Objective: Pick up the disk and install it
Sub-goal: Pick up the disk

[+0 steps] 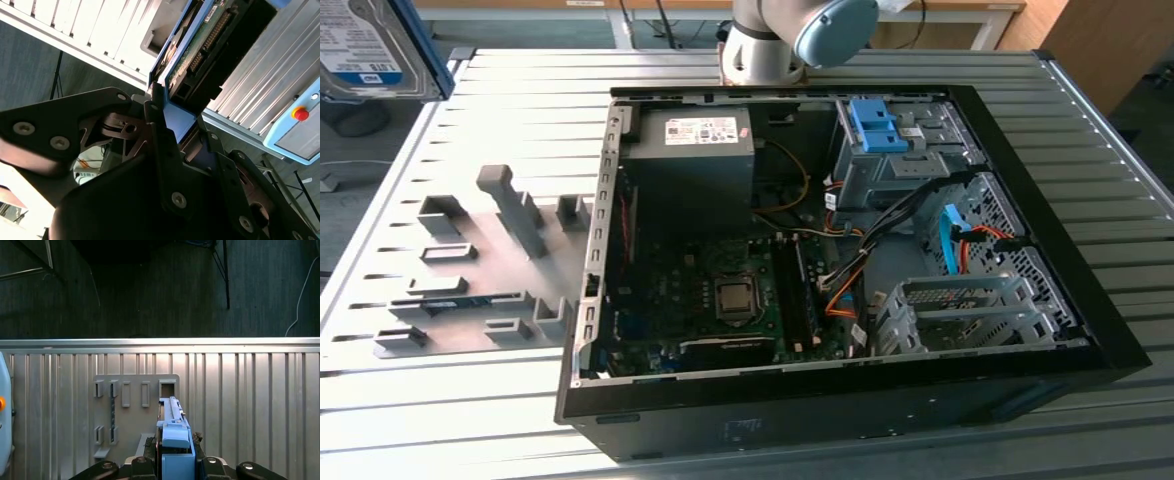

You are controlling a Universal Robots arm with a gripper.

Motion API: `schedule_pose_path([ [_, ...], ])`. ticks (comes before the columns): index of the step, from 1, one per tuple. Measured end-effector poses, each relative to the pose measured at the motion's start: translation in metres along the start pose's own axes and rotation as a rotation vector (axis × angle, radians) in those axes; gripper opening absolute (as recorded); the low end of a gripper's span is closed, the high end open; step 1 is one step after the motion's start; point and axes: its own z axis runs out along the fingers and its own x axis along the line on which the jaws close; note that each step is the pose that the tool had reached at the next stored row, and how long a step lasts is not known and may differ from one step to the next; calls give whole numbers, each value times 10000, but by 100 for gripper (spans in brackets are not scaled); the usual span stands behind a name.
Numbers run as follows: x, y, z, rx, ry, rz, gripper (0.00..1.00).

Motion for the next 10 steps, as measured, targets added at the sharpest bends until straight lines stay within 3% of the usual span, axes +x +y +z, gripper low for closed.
schedule_pose_path([
  [10, 2, 0, -64, 2, -1, 0, 36],
])
